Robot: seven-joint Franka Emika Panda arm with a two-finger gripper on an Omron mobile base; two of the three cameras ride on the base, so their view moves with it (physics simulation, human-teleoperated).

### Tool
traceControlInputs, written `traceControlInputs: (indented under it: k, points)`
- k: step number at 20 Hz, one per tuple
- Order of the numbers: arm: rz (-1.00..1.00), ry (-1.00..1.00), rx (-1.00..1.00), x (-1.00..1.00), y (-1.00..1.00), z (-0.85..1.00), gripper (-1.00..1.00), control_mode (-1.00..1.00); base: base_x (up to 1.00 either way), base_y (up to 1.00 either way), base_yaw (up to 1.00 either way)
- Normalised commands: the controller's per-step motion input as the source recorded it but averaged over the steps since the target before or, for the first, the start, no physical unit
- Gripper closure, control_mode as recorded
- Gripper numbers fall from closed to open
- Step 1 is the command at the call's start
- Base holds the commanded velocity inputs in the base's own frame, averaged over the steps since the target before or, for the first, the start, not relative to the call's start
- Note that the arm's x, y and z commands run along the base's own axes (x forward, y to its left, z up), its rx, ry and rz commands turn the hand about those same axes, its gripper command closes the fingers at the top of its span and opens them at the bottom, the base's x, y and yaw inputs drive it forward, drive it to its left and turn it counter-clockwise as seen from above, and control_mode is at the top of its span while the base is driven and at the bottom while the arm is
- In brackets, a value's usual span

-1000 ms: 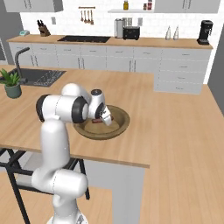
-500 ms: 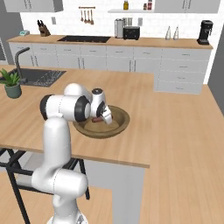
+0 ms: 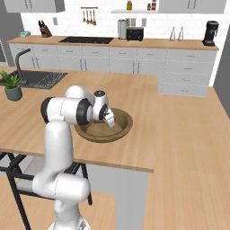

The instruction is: Place one bun and one sausage from the bowl on each plate.

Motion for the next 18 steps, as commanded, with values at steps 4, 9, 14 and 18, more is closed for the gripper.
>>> traceControlInputs:
  k: [4, 9, 14, 18]
  points:
    - [0.00, 0.00, 0.00, -0.30, -0.26, 0.57, 1.00, -1.00, 0.00, 0.00, 0.00]
    - [0.04, 0.00, 0.00, -0.65, -0.26, 0.90, 1.00, -1.00, 0.00, 0.00, 0.00]
    - [0.20, 0.00, 0.00, -0.88, 0.00, 0.71, 1.00, -1.00, 0.00, 0.00, 0.00]
    - [0.33, 0.00, -0.06, -0.92, 0.00, 0.49, 1.00, -1.00, 0.00, 0.00, 0.00]
